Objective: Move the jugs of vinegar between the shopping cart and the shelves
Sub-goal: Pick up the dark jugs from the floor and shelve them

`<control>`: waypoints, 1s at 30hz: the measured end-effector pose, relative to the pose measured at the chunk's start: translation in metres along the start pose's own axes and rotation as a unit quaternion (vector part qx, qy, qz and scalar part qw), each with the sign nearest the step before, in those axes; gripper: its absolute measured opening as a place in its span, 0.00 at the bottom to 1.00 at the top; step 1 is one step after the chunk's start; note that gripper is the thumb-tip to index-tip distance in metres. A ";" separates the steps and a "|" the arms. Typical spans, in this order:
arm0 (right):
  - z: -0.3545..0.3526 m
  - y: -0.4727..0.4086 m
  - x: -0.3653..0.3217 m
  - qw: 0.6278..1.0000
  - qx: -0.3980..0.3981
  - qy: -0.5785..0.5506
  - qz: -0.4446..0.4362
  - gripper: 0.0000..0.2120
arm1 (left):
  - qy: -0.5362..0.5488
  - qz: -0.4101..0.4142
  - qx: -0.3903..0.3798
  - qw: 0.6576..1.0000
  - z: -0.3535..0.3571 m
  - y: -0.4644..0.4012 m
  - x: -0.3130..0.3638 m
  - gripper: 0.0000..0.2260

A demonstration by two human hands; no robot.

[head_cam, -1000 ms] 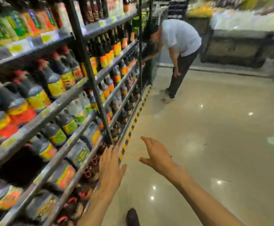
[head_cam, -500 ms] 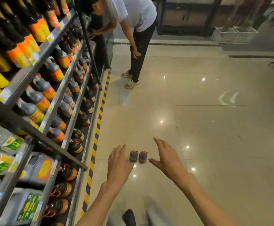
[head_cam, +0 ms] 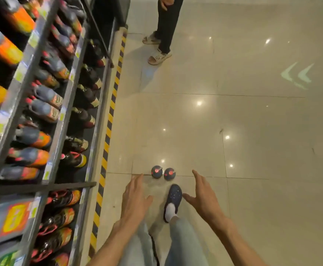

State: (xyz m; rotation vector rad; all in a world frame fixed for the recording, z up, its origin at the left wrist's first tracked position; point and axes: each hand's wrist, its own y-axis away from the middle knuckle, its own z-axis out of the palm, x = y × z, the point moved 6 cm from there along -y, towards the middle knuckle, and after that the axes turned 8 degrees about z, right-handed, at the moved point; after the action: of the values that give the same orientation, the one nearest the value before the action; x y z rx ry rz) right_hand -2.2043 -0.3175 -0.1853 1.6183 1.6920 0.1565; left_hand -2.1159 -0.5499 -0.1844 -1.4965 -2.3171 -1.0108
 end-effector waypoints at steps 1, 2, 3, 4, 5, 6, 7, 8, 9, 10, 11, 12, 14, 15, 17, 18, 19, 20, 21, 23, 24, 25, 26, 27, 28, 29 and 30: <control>0.009 -0.019 0.007 1.000 -0.008 -0.002 0.008 0.45 | 0.005 -0.011 0.000 1.000 0.009 -0.016 -0.005 0.34; 0.020 -0.038 0.015 1.000 -0.018 -0.005 0.019 0.46 | 0.011 -0.022 -0.003 1.000 0.020 -0.032 -0.010 0.33; 0.032 -0.058 0.023 0.999 -0.031 -0.013 0.035 0.47 | 0.018 -0.036 -0.008 0.999 0.033 -0.049 -0.019 0.33; 0.046 -0.076 0.032 0.997 -0.044 -0.022 0.051 0.47 | 0.023 -0.052 -0.016 0.998 0.048 -0.065 -0.030 0.34; 0.062 -0.094 0.042 0.995 -0.056 -0.033 0.069 0.48 | 0.028 -0.072 -0.027 0.997 0.067 -0.079 -0.044 0.36; 0.081 -0.112 0.053 0.993 -0.066 -0.043 0.085 0.48 | 0.032 -0.092 -0.036 0.995 0.089 -0.095 -0.060 0.37; 0.101 -0.130 0.066 0.991 -0.074 -0.051 0.099 0.48 | 0.037 -0.110 -0.044 0.992 0.112 -0.110 -0.077 0.38; 0.121 -0.148 0.077 0.989 -0.080 -0.058 0.108 0.49 | 0.044 -0.123 -0.049 0.990 0.135 -0.126 -0.093 0.38; 0.142 -0.167 0.089 0.987 -0.085 -0.064 0.119 0.49 | 0.052 -0.135 -0.054 0.988 0.160 -0.142 -0.109 0.38; 0.165 -0.184 0.101 0.985 -0.092 -0.070 0.130 0.49 | 0.060 -0.147 -0.058 0.986 0.185 -0.157 -0.127 0.38; 0.188 -0.202 0.113 0.982 -0.099 -0.077 0.139 0.49 | 0.066 -0.158 -0.063 0.983 0.211 -0.173 -0.145 0.40; 0.212 -0.219 0.124 0.980 -0.105 -0.085 0.145 0.49 | 0.069 -0.165 -0.067 0.982 0.238 -0.190 -0.163 0.41; 0.258 -0.251 0.147 0.977 -0.114 -0.095 0.155 0.49 | 0.070 -0.165 -0.064 0.982 0.289 -0.222 -0.198 0.43; 0.280 -0.267 0.157 0.976 -0.118 -0.097 0.157 0.49 | 0.066 -0.154 -0.060 0.984 0.311 -0.239 -0.212 0.44; 0.318 -0.292 0.177 0.973 -0.124 -0.105 0.164 0.48 | 0.070 -0.124 -0.052 0.988 0.350 -0.270 -0.231 0.45; 0.333 -0.303 0.187 0.970 -0.127 -0.115 0.170 0.47 | 0.075 -0.110 -0.047 0.990 0.365 -0.285 -0.237 0.46; 0.347 -0.312 0.196 0.968 -0.130 -0.124 0.174 0.46 | 0.076 -0.093 -0.039 0.992 0.378 -0.298 -0.242 0.46; 0.358 -0.320 0.204 0.967 -0.132 -0.129 0.174 0.46 | 0.078 -0.072 -0.029 0.994 0.387 -0.310 -0.246 0.45; 0.368 -0.327 0.212 0.967 -0.132 -0.130 0.174 0.45 | 0.083 -0.048 -0.018 0.995 0.396 -0.319 -0.249 0.42; 0.382 -0.338 0.225 0.968 -0.130 -0.126 0.171 0.45 | 0.094 0.003 0.013 0.995 0.404 -0.330 -0.257 0.32; 0.385 -0.342 0.229 0.970 -0.129 -0.122 0.168 0.45 | 0.104 0.028 0.028 0.994 0.403 -0.334 -0.260 0.26; 0.389 -0.346 0.232 0.970 -0.129 -0.119 0.166 0.45 | 0.119 0.052 0.032 0.991 0.402 -0.339 -0.264 0.23; 0.391 -0.349 0.235 0.970 -0.131 -0.121 0.167 0.45 | 0.134 0.075 0.027 0.988 0.399 -0.344 -0.266 0.22; 0.394 -0.352 0.237 0.968 -0.135 -0.127 0.169 0.46 | 0.144 0.096 0.015 0.985 0.397 -0.350 -0.268 0.21; 0.395 -0.355 0.239 0.966 -0.136 -0.135 0.171 0.46 | 0.151 0.114 0.000 0.982 0.394 -0.354 -0.270 0.20; 0.397 -0.357 0.241 0.965 -0.135 -0.144 0.172 0.45 | 0.157 0.129 -0.013 0.979 0.392 -0.358 -0.271 0.20; 0.398 -0.359 0.241 0.964 -0.133 -0.151 0.173 0.45 | 0.162 0.138 -0.024 0.977 0.389 -0.361 -0.273 0.20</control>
State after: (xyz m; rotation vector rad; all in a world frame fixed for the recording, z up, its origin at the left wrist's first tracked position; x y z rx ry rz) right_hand -2.2282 -0.3317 -0.7721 1.6251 1.0996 0.2814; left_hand -2.2280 -0.5899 -0.7696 -1.4886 -1.8176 -1.1392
